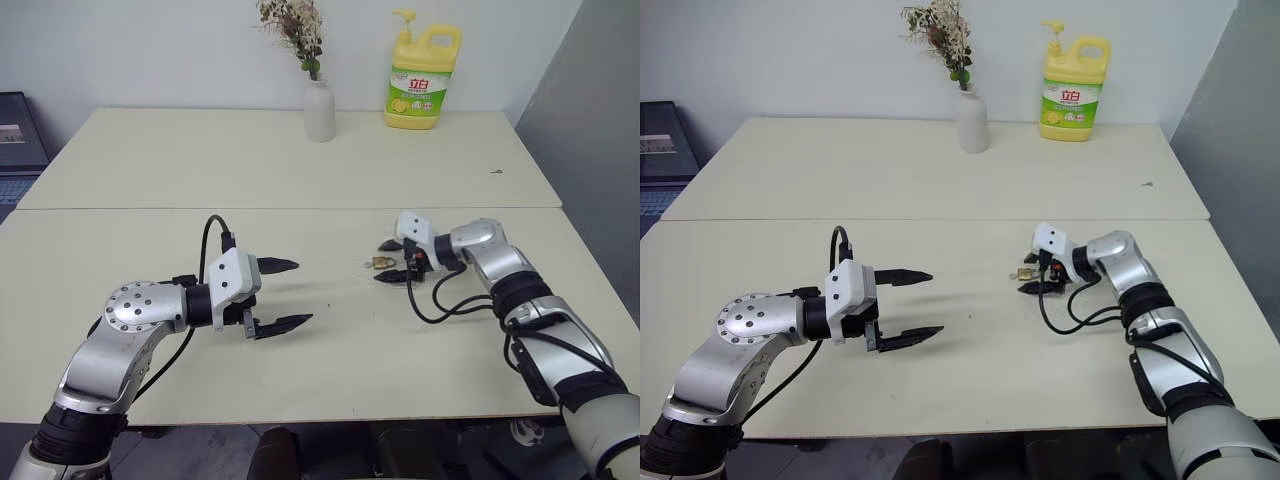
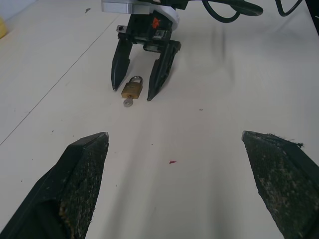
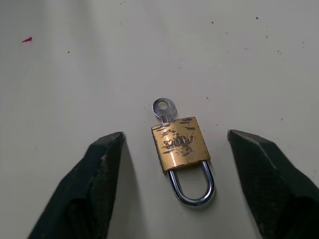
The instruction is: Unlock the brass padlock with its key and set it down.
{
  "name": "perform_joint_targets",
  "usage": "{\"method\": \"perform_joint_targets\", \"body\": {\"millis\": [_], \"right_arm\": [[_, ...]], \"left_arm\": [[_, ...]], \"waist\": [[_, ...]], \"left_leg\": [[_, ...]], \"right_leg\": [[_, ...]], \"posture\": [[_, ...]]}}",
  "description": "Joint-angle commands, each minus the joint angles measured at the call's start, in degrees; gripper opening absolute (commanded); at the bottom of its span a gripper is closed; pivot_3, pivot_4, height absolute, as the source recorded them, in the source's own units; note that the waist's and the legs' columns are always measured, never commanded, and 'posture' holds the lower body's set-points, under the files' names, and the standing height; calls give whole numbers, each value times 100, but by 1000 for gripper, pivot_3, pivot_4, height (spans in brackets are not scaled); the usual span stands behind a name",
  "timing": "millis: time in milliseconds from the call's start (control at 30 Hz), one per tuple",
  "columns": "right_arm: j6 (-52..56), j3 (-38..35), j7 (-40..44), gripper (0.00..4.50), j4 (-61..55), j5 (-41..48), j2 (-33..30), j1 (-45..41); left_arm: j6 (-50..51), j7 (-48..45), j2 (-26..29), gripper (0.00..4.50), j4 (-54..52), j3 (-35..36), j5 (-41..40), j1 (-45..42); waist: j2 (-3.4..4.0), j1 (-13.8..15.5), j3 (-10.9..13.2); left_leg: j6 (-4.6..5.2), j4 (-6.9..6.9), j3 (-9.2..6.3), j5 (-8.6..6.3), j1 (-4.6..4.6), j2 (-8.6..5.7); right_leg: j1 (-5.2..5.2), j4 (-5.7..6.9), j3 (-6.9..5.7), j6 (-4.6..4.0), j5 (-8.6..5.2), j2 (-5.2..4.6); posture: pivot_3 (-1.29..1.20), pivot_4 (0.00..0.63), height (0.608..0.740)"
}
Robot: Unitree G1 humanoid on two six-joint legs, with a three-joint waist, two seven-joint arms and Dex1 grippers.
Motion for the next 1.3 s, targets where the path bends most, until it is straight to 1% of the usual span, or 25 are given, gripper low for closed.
{"method": "perform_joint_targets", "body": {"millis": [33, 133, 167, 267, 333, 467, 533, 633, 700, 767, 800, 833, 967, 1133, 1200, 1300], "right_arm": [[-36, -2, 10, 2105, 39, -143, -42, -54], [-52, 3, 27, 1039, -12, -166, -75, -27], [-56, 6, 25, 927, -32, -176, -87, -18], [-99, -24, -50, 937, -332, -173, -185, 138], [-178, -48, -101, 937, -725, -187, -317, 356], [-3, -285, -686, 937, -2751, -245, -778, 1444], [-94, -354, -1076, 937, -3739, -535, -1092, 2130], [-90, -379, -1380, 937, -4636, -737, -1362, 2722], [-399, -382, -1780, 937, -5292, -1167, -1622, 3223], [-882, -317, -2237, 937, -5601, -1737, -1864, 3470], [-1196, -289, -2557, 937, -5665, -2102, -1980, 3480], [-1328, -314, -2769, 937, -5736, -2260, -2016, 3493], [-1609, -531, -3578, 937, -6038, -2565, -1891, 3434], [-1717, -588, -3879, 937, -6273, -2579, -1783, 3402], [-1947, -585, -4058, 937, -6450, -2501, -1651, 3267], [-2616, -563, -4286, 937, -6516, -2357, -1558, 3086]], "left_arm": [[-71, -45, 40, 4500, -81, -4, 7, -10], [-41, -28, 25, 4500, -74, 4, -10, 10], [-27, -21, 18, 4500, -70, 9, -22, 15], [83, 43, -25, 4500, 1, 62, -97, 47], [230, 132, -82, 4500, 28, 152, -220, 70], [638, 407, -172, 4500, 9, 412, -481, 155], [762, 487, -170, 4500, -43, 460, -517, 228], [934, 591, -170, 4500, -37, 468, -545, 214], [1245, 650, -125, 4500, -36, 372, -581, 120], [1349, 575, -153, 4500, -9, 321, -668, -32], [1417, 557, -186, 4500, 34, 322, -726, -156], [1471, 551, -200, 4500, 86, 313, -752, -281], [1635, 487, -202, 4500, 210, 219, -816, -669], [1911, 474, -257, 4500, 152, 198, -989, -909], [2092, 443, -302, 4500, 118, 137, -1123, -1205], [2358, 393, -364, 4500, 111, 59, -1319, -1552]], "waist": [[0, 2, 0], [0, 3, 0], [0, 3, 0], [0, 8, 0], [0, 20, 0], [0, 124, 0], [0, 171, 0], [0, 181, 0], [0, 183, 0], [0, 184, 0], [0, 183, 0], [-1, 183, 0], [-1, 139, 0], [-1, 126, 0], [-4, 141, 2], [-5, 149, 2]], "left_leg": [[0, 1, 0, 0, 0, 0], [0, 1, 0, 0, 0, 0], [0, 1, -1, 0, 0, 0], [0, 1, -1, 0, 0, 0], [0, 1, -1, 0, -1, -1], [0, 0, -9, 0, -10, -2], [-1, -1, -9, -1, -13, -3], [-1, -2, -6, -1, -11, -4], [-1, -1, -6, -1, -8, -4], [-1, -1, -7, -1, -6, -4], [-1, -1, -6, -1, -7, -4], [-1, 1, -4, -1, -7, -4], [-1, 2, 1, 0, 0, -4], [-2, 1, -1, 0, -3, -3], [-2, 1, 0, 0, -6, -3], [-2, 2, -3, 0, -8, -4]], "right_leg": [[0, 0, 0, 1, 0, 0], [1, 0, 0, 1, 1, 0], [1, 0, 0, 1, 1, 0], [1, 0, 0, 1, 1, 0], [1, 0, 0, 1, 0, 0], [0, -3, -10, 0, -1, -4], [0, -5, -13, 0, -1, -6], [-1, -6, -11, 0, -2, -7], [-1, -4, -11, 3, -4, -6], [0, -3, -12, 26, -17, -6], [-1, -4, -11, 27, -17, -6], [-1, -5, -9, 28, -18, -6], [0, -1, 0, 31, -16, -3], [-1, -3, 1, 23, -14, 0], [-1, -3, 0, 11, -7, -1], [-2, -3, -2, 3, -3, -1]], "posture": [[0, 150, 740], [0, 150, 740], [0, 150, 740], [0, 150, 740], [0, 150, 740], [0, 150, 740], [0, 150, 740], [0, 150, 740], [0, 150, 740], [0, 150, 740], [0, 150, 740], [0, 150, 740], [0, 150, 740], [0, 150, 740], [0, 150, 740], [0, 150, 740]]}}
